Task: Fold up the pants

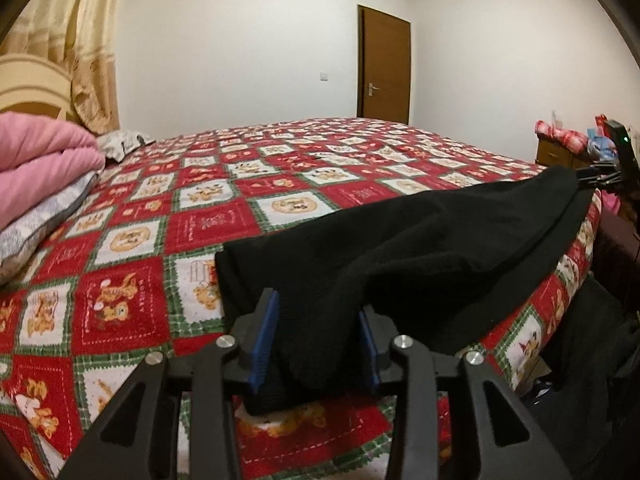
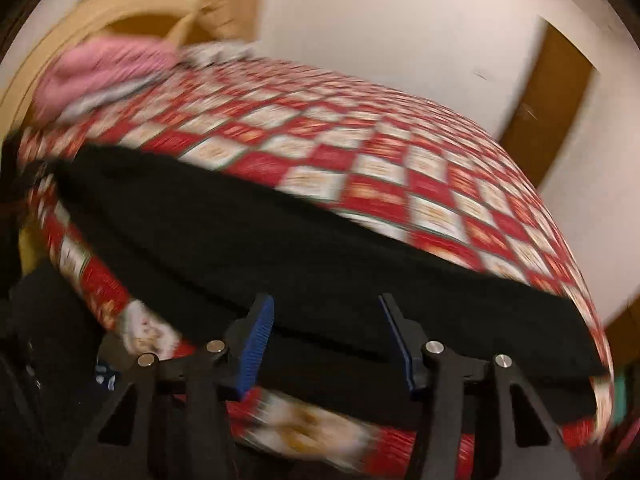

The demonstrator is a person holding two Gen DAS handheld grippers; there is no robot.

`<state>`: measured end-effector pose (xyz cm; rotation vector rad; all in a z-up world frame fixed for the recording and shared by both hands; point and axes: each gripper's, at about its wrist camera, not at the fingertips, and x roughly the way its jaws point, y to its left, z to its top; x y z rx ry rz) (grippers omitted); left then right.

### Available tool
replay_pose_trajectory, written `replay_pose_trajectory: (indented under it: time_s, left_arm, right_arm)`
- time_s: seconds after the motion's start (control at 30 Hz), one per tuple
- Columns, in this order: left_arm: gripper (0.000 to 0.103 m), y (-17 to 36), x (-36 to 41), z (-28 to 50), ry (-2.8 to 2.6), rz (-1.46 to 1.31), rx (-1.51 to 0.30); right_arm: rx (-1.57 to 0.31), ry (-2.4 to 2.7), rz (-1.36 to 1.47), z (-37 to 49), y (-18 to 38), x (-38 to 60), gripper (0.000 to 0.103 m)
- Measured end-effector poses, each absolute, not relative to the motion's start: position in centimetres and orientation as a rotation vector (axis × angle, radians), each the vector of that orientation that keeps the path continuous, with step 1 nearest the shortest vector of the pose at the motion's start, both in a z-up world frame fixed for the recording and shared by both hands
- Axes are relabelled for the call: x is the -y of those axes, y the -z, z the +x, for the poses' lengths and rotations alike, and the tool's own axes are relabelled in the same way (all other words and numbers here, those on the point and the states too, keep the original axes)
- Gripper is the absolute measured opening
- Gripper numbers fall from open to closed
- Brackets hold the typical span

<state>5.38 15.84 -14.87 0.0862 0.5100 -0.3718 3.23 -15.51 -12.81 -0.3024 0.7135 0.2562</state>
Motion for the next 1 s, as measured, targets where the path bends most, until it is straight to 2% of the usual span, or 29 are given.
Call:
replay_pose_trajectory:
  time_s: [0.13,0.2,0.23,0.3,0.4,0.5,0.53,0.57,0.6,0.67,1.0]
  left_arm:
    - [0.039,14.8,-15.3,5.6,0.340,0.176,-0.497]
    - [0.028,14.5,-15.7,5.9,0.378,0.162,-0.497]
    - [0.028,14.4,-15.7,6.1,0.380,0.173,-0.500]
    - [0.020,14.2,-15.5,6.2,0.398,0.193,-0.495]
    - [0.019,13.5,-15.6,6.2,0.424,0.178,-0.489]
    - [0.019,13.3,-16.2,6.5,0.451,0.133,-0.499]
    - [0.019,13.4,-16.3,6.5,0.453,0.127,-0.504]
    - [0.019,13.6,-16.4,6.7,0.460,0.119,-0.516]
    - [0.017,13.7,-16.4,6.8,0.462,0.121,-0.522]
    - [0.016,13.9,-16.4,7.1,0.465,0.126,-0.535]
    - [0.015,12.8,-17.8,6.4,0.454,0.094,-0.511]
  right_arm:
    - [-0.701,-0.346,-0.456,4.0,15.0,10.0,0.053]
    - [-0.689,-0.367,-0.516,4.1,15.9,8.3,0.053]
    - [-0.684,-0.365,-0.549,4.3,16.3,7.6,0.053]
    - [-0.679,-0.347,-0.602,4.9,17.1,6.8,0.053]
    - [-0.695,-0.382,-0.608,5.1,17.7,6.9,0.051]
    - [-0.701,-0.380,-0.654,4.9,18.6,6.7,0.041]
    - [-0.704,-0.373,-0.661,5.0,18.8,6.7,0.029]
    - [-0.710,-0.371,-0.659,5.1,18.9,6.6,0.021]
    - [-0.710,-0.370,-0.650,5.2,18.9,6.6,0.019]
    - [-0.706,-0.369,-0.635,5.4,18.7,6.5,0.007]
    - [-0.624,-0.384,-0.576,3.0,14.6,6.7,0.003]
